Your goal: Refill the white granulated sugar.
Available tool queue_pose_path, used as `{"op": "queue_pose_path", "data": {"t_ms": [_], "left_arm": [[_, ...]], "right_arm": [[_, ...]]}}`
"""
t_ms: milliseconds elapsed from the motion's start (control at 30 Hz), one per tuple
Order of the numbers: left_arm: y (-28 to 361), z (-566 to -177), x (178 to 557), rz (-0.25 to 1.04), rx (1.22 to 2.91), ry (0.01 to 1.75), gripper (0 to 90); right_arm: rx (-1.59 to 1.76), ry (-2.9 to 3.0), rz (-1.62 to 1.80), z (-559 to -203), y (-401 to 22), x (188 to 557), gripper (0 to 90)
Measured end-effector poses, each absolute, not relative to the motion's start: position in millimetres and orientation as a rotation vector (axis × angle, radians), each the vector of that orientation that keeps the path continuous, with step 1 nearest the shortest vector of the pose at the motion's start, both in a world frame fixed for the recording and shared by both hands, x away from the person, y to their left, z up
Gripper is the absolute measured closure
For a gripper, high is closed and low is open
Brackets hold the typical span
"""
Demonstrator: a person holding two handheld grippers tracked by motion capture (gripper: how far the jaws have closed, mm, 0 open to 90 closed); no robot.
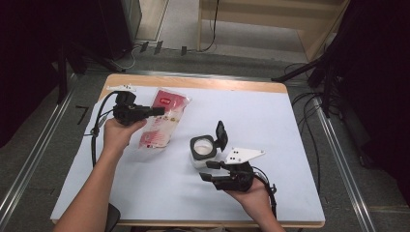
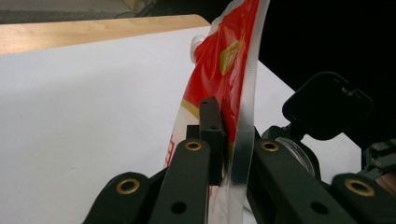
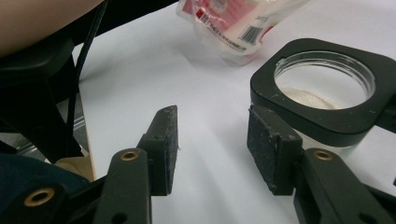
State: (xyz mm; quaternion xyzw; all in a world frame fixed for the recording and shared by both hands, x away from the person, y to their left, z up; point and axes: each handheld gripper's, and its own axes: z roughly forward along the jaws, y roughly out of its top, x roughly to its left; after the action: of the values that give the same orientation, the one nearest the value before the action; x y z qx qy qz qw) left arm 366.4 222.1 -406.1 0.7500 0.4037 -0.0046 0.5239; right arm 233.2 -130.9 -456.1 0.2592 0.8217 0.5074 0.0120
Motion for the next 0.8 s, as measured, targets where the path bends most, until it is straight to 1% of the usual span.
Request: {"op": "queue_pose_path", "data": {"t_ms": [333,800], "left_arm": [[235.8,-407.4,348.2,-0.010,1.783,0.971,87.6],[247.3,-405.1,339.9,-0.021,1.826,0.970,86.2]], "right_arm": [[0.841,2.541,1.573,-451.2,-137.9,234.8,53.8],[0.858,2.549,1.539,-452.0,-140.3,238.8,53.9]]}}
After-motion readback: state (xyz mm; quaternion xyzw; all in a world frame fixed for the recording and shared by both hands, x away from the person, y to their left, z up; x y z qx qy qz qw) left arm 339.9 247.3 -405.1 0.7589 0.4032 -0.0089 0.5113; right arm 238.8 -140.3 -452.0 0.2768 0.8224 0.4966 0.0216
